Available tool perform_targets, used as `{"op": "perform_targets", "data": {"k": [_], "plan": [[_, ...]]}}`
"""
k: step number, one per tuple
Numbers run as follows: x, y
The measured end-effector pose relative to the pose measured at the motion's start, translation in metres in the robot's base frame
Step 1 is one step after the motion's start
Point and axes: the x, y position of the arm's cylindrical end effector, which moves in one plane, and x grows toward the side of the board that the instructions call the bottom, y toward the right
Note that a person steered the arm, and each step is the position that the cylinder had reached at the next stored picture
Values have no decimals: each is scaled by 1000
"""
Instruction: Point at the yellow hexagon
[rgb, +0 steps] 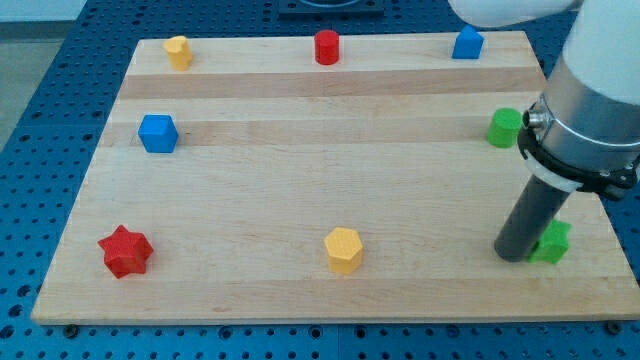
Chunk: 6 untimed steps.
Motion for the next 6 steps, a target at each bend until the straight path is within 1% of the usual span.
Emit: {"op": "perform_targets", "data": {"k": [1,2,3,4,5,6], "plan": [[1,-2],[21,-20],[47,-58],[53,-117],[53,-153],[53,-153]]}}
